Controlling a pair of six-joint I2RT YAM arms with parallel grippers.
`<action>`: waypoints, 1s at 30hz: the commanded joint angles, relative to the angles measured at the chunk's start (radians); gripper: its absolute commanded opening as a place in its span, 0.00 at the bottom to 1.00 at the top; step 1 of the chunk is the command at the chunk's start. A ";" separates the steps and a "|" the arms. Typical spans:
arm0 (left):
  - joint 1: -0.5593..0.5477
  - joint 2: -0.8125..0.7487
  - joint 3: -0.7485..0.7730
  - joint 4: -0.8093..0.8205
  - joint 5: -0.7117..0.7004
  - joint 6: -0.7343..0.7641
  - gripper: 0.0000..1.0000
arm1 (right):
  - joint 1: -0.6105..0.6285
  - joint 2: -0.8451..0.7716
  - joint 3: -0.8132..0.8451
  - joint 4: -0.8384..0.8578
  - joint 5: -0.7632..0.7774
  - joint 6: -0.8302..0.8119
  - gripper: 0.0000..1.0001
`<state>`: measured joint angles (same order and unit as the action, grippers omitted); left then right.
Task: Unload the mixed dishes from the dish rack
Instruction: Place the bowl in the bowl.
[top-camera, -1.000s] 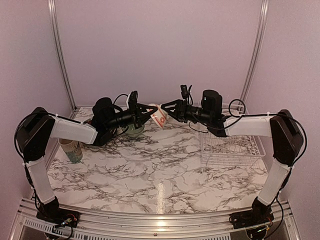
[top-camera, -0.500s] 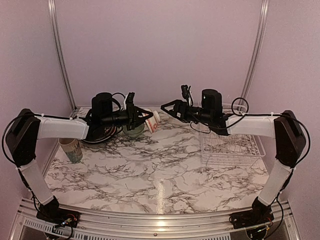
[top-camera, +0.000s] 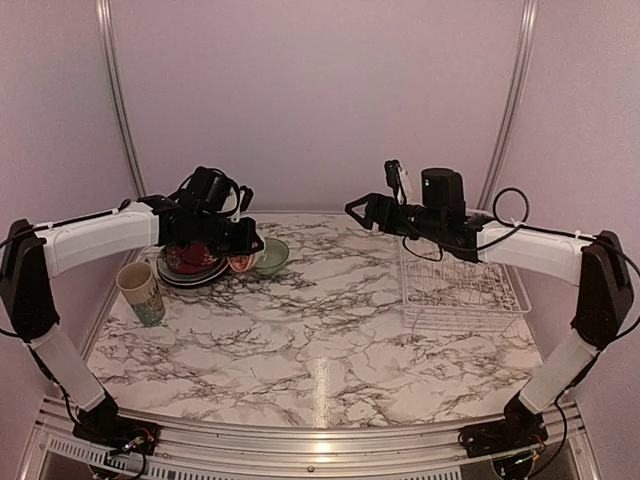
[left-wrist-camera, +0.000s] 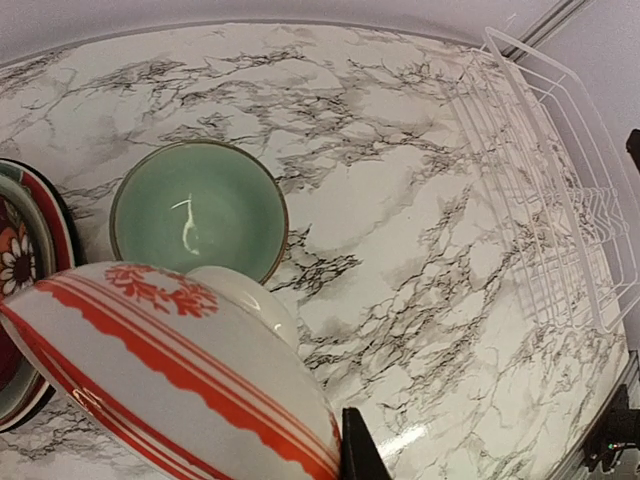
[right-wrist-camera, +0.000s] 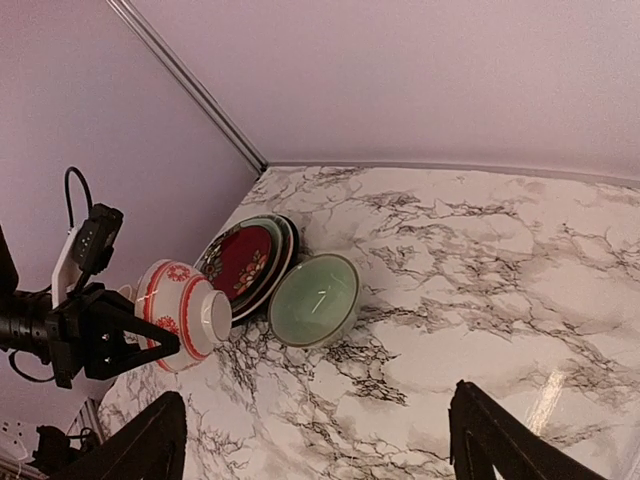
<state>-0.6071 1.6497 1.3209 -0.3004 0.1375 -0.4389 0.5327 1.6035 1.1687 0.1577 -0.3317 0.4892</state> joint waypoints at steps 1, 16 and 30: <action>0.003 0.031 0.135 -0.220 -0.184 0.237 0.00 | -0.014 -0.044 0.020 -0.074 0.071 -0.060 0.87; -0.016 0.407 0.644 -0.527 -0.343 0.400 0.00 | -0.035 -0.166 -0.047 -0.116 0.151 -0.107 0.87; -0.042 0.599 0.813 -0.578 -0.361 0.394 0.00 | -0.052 -0.220 -0.085 -0.128 0.171 -0.128 0.89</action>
<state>-0.6403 2.2284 2.0842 -0.8497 -0.1844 -0.0586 0.4908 1.4101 1.0943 0.0448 -0.1783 0.3786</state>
